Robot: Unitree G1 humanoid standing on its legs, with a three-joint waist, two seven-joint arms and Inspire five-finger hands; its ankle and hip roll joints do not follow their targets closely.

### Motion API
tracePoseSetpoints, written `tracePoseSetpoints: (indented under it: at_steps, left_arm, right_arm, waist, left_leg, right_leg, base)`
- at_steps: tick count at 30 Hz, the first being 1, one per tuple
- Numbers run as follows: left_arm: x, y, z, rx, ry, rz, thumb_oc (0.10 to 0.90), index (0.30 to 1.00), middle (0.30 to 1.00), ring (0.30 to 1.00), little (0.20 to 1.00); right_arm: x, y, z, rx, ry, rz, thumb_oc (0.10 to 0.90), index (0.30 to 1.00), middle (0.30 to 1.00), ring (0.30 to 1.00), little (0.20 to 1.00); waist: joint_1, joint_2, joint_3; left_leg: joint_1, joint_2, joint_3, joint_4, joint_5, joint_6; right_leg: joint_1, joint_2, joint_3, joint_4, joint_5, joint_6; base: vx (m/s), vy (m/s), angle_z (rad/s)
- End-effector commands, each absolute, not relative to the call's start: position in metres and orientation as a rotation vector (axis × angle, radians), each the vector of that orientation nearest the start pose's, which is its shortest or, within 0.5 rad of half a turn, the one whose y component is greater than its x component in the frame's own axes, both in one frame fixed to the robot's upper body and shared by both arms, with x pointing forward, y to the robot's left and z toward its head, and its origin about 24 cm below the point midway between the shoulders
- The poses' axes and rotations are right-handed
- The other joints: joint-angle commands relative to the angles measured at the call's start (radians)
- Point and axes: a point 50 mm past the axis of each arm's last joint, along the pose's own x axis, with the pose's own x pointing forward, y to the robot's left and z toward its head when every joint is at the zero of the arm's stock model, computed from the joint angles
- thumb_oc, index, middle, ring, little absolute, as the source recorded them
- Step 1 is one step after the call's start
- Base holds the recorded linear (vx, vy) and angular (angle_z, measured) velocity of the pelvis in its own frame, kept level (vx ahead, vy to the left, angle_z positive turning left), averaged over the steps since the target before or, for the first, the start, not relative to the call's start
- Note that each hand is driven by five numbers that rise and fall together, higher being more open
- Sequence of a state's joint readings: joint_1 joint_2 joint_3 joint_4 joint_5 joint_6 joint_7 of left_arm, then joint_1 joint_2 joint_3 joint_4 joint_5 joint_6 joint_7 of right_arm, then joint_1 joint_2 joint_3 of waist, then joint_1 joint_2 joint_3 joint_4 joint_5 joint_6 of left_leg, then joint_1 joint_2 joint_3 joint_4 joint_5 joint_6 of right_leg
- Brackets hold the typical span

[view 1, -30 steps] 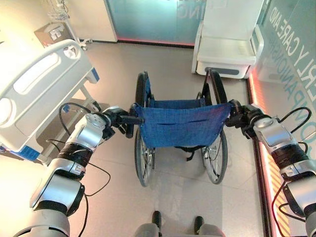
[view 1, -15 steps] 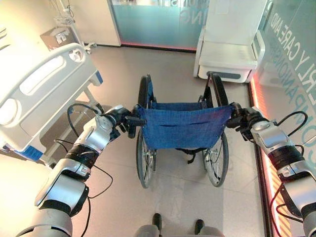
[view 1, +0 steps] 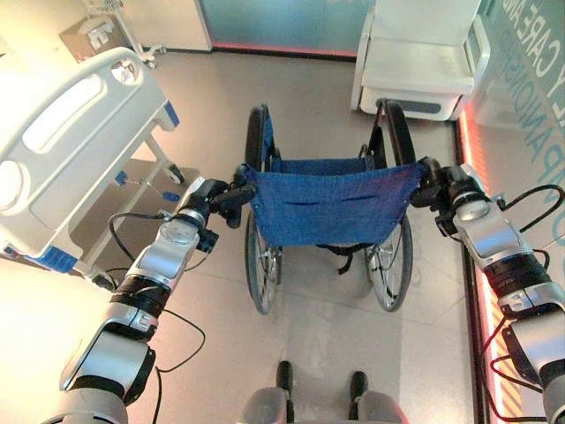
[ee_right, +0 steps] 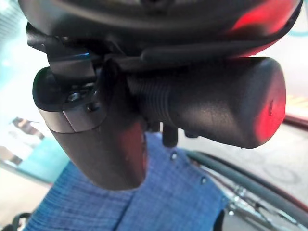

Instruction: Push the wheelchair next to the bed

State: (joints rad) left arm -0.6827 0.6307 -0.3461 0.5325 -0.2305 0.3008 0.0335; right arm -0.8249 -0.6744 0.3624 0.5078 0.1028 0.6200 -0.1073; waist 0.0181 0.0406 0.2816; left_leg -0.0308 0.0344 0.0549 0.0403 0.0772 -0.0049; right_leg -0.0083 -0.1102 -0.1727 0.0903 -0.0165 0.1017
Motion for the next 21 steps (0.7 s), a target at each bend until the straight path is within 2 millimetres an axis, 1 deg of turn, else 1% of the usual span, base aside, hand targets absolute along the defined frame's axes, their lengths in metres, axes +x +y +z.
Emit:
tracePoseSetpoints:
  at_steps: [1,3,4,5,6,7,8,9,10,11,12,13,14,15,17,18,19,21]
  left_arm:
    - [0.351,0.236,0.075,0.582,0.293,-0.021,0.4,0.3,0.3,0.3,0.3]
    - [0.353,0.232,0.079,0.577,0.28,-0.047,0.4,0.3,0.3,0.3,0.3]
    - [0.353,0.232,0.08,0.579,0.277,-0.051,0.4,0.3,0.3,0.3,0.3]
    - [0.354,0.229,0.083,0.594,0.266,-0.067,0.4,0.3,0.3,0.3,0.3]
    - [0.354,0.228,0.082,0.61,0.269,-0.083,0.4,0.3,0.3,0.3,0.3]
    - [0.354,0.227,0.082,0.617,0.273,-0.092,0.4,0.3,0.3,0.3,0.3]
    - [0.353,0.224,0.081,0.637,0.282,-0.119,0.4,0.3,0.3,0.3,0.3]
    - [0.354,0.222,0.081,0.647,0.286,-0.126,0.4,0.3,0.3,0.3,0.3]
    - [0.354,0.221,0.083,0.651,0.282,-0.125,0.4,0.3,0.3,0.3,0.3]
    - [0.356,0.221,0.088,0.662,0.277,-0.122,0.4,0.3,0.3,0.3,0.3]
    - [0.359,0.222,0.093,0.674,0.276,-0.123,0.4,0.3,0.3,0.3,0.3]
    - [0.362,0.223,0.1,0.701,0.284,-0.132,0.4,0.3,0.3,0.3,0.3]
    - [0.365,0.224,0.103,0.72,0.288,-0.138,0.4,0.3,0.3,0.3,0.3]
    - [0.366,0.225,0.105,0.725,0.289,-0.139,0.4,0.3,0.3,0.3,0.3]
    - [0.369,0.229,0.109,0.73,0.295,-0.135,0.4,0.3,0.3,0.3,0.3]
    - [0.37,0.23,0.109,0.719,0.3,-0.129,0.4,0.3,0.3,0.3,0.3]
    - [0.369,0.232,0.104,0.68,0.316,-0.119,0.4,0.3,0.3,0.3,0.3]
    - [0.368,0.233,0.1,0.662,0.32,-0.111,0.4,0.3,0.3,0.3,0.3]
  right_arm:
    - [0.38,-0.217,0.167,-0.782,0.11,-0.07,0.4,0.3,0.3,0.3,0.3]
    - [0.381,-0.217,0.165,-0.786,0.111,-0.061,0.4,0.3,0.3,0.3,0.3]
    - [0.381,-0.217,0.165,-0.787,0.112,-0.061,0.4,0.3,0.3,0.3,0.3]
    - [0.381,-0.218,0.161,-0.809,0.115,-0.073,0.4,0.3,0.3,0.3,0.3]
    - [0.38,-0.221,0.157,-0.805,0.124,-0.077,0.4,0.3,0.3,0.3,0.3]
    - [0.379,-0.222,0.156,-0.804,0.128,-0.079,0.4,0.3,0.3,0.3,0.3]
    - [0.378,-0.225,0.151,-0.808,0.133,-0.082,0.4,0.3,0.3,0.3,0.3]
    - [0.378,-0.224,0.15,-0.815,0.128,-0.085,0.4,0.3,0.3,0.3,0.3]
    - [0.378,-0.223,0.151,-0.82,0.119,-0.088,0.4,0.3,0.3,0.3,0.3]
    - [0.38,-0.221,0.155,-0.829,0.099,-0.088,0.4,0.3,0.3,0.3,0.3]
    - [0.382,-0.219,0.161,-0.829,0.078,-0.09,0.4,0.3,0.3,0.3,0.3]
    - [0.385,-0.22,0.172,-0.839,0.05,-0.1,0.4,0.3,0.3,0.3,0.3]
    - [0.387,-0.22,0.182,-0.838,0.032,-0.103,0.4,0.3,0.3,0.3,0.3]
    - [0.388,-0.221,0.186,-0.841,0.022,-0.105,0.4,0.3,0.3,0.3,0.3]
    - [0.391,-0.223,0.202,-0.836,0.001,-0.106,0.4,0.3,0.3,0.3,0.3]
    - [0.392,-0.223,0.204,-0.831,0.002,-0.096,0.4,0.3,0.3,0.3,0.3]
    - [0.391,-0.219,0.204,-0.837,0.018,-0.065,0.4,0.3,0.3,0.3,0.3]
    - [0.39,-0.219,0.201,-0.842,0.03,-0.053,0.4,0.3,0.3,0.3,0.3]
  waist:
    - [0.026,-0.04,0.055]
    - [0.034,-0.029,0.056]
    - [0.035,-0.029,0.056]
    - [0.037,-0.022,0.058]
    - [0.033,-0.021,0.062]
    - [0.03,-0.023,0.065]
    - [0.016,-0.038,0.076]
    - [0.007,-0.042,0.087]
    - [0.001,-0.043,0.095]
    - [-0.016,-0.05,0.111]
    - [-0.03,-0.052,0.124]
    - [-0.049,-0.049,0.137]
    - [-0.059,-0.048,0.14]
    - [-0.061,-0.048,0.139]
    - [-0.064,-0.055,0.123]
    - [-0.063,-0.054,0.116]
    - [-0.063,-0.054,0.092]
    - [-0.061,-0.057,0.076]
  left_leg:
    - [-0.021,-0.084,0.0,0.154,-0.15,0.053]
    - [-0.03,-0.083,0.001,0.178,-0.162,0.067]
    - [-0.032,-0.084,0.003,0.184,-0.165,0.069]
    - [-0.036,-0.08,0.01,0.199,-0.175,0.08]
    - [-0.035,-0.076,0.007,0.212,-0.182,0.087]
    - [-0.034,-0.078,0.005,0.22,-0.186,0.088]
    - [-0.027,-0.091,-0.005,0.24,-0.197,0.087]
    - [-0.017,-0.098,-0.01,0.248,-0.209,0.085]
    - [-0.01,-0.101,-0.011,0.249,-0.216,0.084]
    - [0.005,-0.112,-0.012,0.252,-0.237,0.083]
    - [0.018,-0.115,-0.016,0.254,-0.259,0.082]
    - [0.031,-0.114,-0.031,0.253,-0.28,0.081]
    - [0.032,-0.11,-0.04,0.258,-0.292,0.078]
    - [0.032,-0.106,-0.041,0.26,-0.295,0.076]
    - [0.017,-0.096,-0.051,0.279,-0.307,0.068]
    - [0.017,-0.089,-0.055,0.284,-0.308,0.063]
    - [0.023,-0.056,-0.075,0.3,-0.305,0.045]
    - [0.045,-0.034,-0.078,0.302,-0.295,0.029]
  right_leg:
    - [-0.028,0.011,-0.004,0.137,-0.048,-0.058]
    - [-0.047,0.0,-0.012,0.234,-0.082,-0.06]
    - [-0.057,-0.004,-0.014,0.262,-0.084,-0.057]
    - [-0.098,-0.013,-0.014,0.401,-0.078,-0.042]
    - [-0.131,-0.016,-0.006,0.473,-0.054,-0.032]
    - [-0.142,-0.02,0.002,0.482,-0.041,-0.028]
    - [-0.172,-0.041,0.03,0.431,0.03,-0.017]
    - [-0.186,-0.057,0.04,0.394,0.062,-0.01]
    - [-0.204,-0.064,0.047,0.372,0.082,-0.008]
    - [-0.247,-0.085,0.064,0.306,0.139,0.001]
    - [-0.276,-0.097,0.078,0.244,0.174,0.011]
    - [-0.311,-0.095,0.109,0.176,0.193,0.019]
    - [-0.322,-0.088,0.125,0.151,0.2,0.024]
    - [-0.323,-0.085,0.124,0.151,0.194,0.023]
    - [-0.298,-0.07,0.118,0.144,0.15,0.021]
    - [-0.292,-0.066,0.116,0.154,0.133,0.019]
    - [-0.281,-0.05,0.11,0.205,0.077,0.005]
    - [-0.264,-0.049,0.087,0.201,0.068,-0.004]
  base:
    - [0.12,0.134,0.02]
    - [0.14,0.147,0.02]
    - [0.18,0.155,0.01]
    - [0.22,0.126,0.03]
    - [0.24,0.108,0.09]
    - [0.34,-0.022,0.07]
    - [0.33,-0.089,0.06]
    - [0.32,-0.117,-0.03]
    - [0.21,-0.147,0.06]
    - [0.21,-0.197,0.0]
    - [0.32,-0.312,0.07]
    - [0.31,-0.365,0.13]
    - [0.23,-0.324,0.32]
    - [0.14,-0.283,0.82]
    - [0.2,-0.294,0.91]
    - [0.44,-0.434,0.78]
    - [0.43,-0.363,0.55]
    - [0.41,-0.291,0.01]
